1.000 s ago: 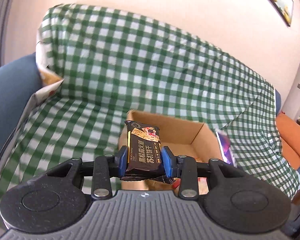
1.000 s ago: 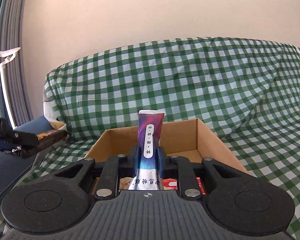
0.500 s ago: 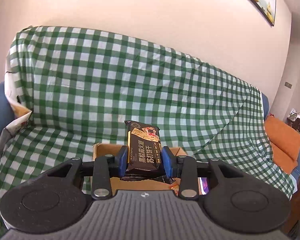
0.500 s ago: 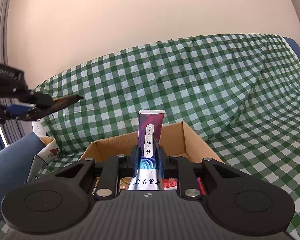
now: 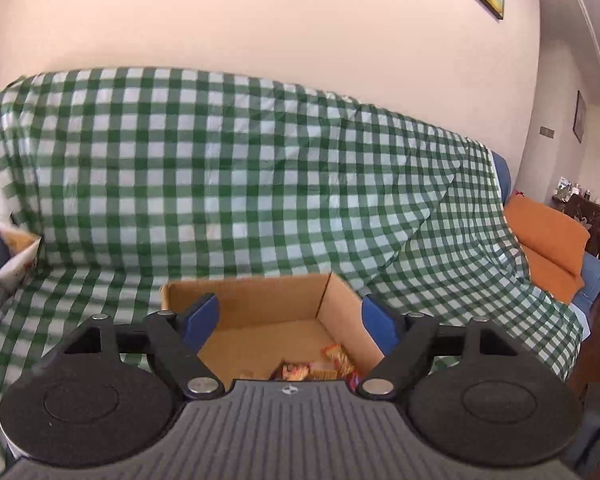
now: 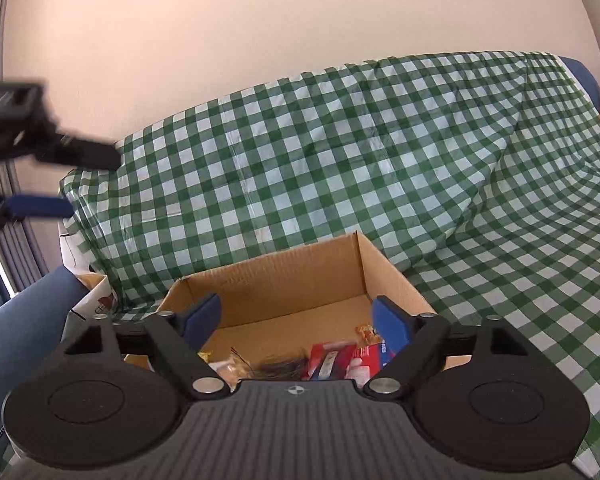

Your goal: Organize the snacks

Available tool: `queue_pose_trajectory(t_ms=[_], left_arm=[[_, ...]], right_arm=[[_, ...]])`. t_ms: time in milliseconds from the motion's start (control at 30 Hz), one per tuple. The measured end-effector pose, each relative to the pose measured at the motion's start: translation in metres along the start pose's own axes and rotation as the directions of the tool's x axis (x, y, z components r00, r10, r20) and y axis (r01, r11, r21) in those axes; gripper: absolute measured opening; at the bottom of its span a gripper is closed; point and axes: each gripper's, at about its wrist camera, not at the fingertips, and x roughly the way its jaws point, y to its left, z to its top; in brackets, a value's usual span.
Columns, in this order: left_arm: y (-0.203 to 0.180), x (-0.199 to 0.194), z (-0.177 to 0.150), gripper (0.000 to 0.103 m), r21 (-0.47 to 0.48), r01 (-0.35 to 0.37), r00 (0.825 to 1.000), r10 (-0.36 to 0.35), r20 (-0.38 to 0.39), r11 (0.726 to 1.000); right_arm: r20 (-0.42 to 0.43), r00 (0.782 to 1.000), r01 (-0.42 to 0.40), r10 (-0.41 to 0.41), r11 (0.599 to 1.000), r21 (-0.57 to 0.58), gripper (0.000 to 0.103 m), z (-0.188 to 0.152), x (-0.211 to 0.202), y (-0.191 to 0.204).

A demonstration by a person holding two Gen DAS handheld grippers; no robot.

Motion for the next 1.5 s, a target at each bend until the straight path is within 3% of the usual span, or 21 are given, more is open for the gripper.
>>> queue_pose_trajectory(t_ms=[100,200,333,500,533,567,600,867,1500], left_arm=[[0.011,-0.021,-0.036,0.085,0.000,-0.079,0.997,0.079,-0.006,0.997],[0.021,-0.038,-0.069,0.085,0.003,-0.169,0.986,0.169,0.010,0.986],[0.027,-0.052,-0.111,0.086,-0.013,-0.228,0.974,0.228,-0.014,0.974],[0.030,-0.043,-0.151,0.086,-0.041,-0.159,0.972,0.149,-0.181,0.986],[0.029,-0.042,-0.152,0.090,-0.045,-0.152,0.972,0.141,-0.189,0.987],[0.030,-0.042,-0.152,0.102,-0.048,-0.147,0.973,0.136,-0.184,0.988],[0.030,-0.044,-0.151,0.102,-0.048,-0.144,0.977,0.134,-0.168,0.988],[0.034,-0.037,-0.145,0.103,-0.071,-0.129,0.977,0.115,-0.181,0.989],[0.031,-0.038,-0.141,0.103,-0.051,-0.126,0.983,0.118,-0.140,0.991]], right_arm=[[-0.009,1.000,0.016,-0.016,1.000,0.001,0.103,0.001,-0.008,0.000],[-0.030,0.999,0.034,-0.035,0.999,-0.019,0.102,0.002,-0.018,0.003],[-0.058,0.996,0.071,-0.074,0.996,-0.050,0.102,0.004,-0.040,0.006],[-0.053,0.993,0.099,-0.104,0.990,-0.103,0.102,0.007,-0.080,0.006],[-0.066,0.991,0.106,-0.113,0.989,-0.105,0.102,0.006,-0.084,0.007],[-0.082,0.989,0.110,-0.119,0.988,-0.110,0.102,0.005,-0.088,0.008],[-0.098,0.987,0.113,-0.126,0.986,-0.126,0.102,0.004,-0.090,0.010],[-0.124,0.978,0.137,-0.167,0.967,-0.216,0.102,-0.015,-0.078,0.017],[-0.099,0.979,0.151,-0.176,0.963,-0.223,0.102,-0.017,-0.075,0.023]])
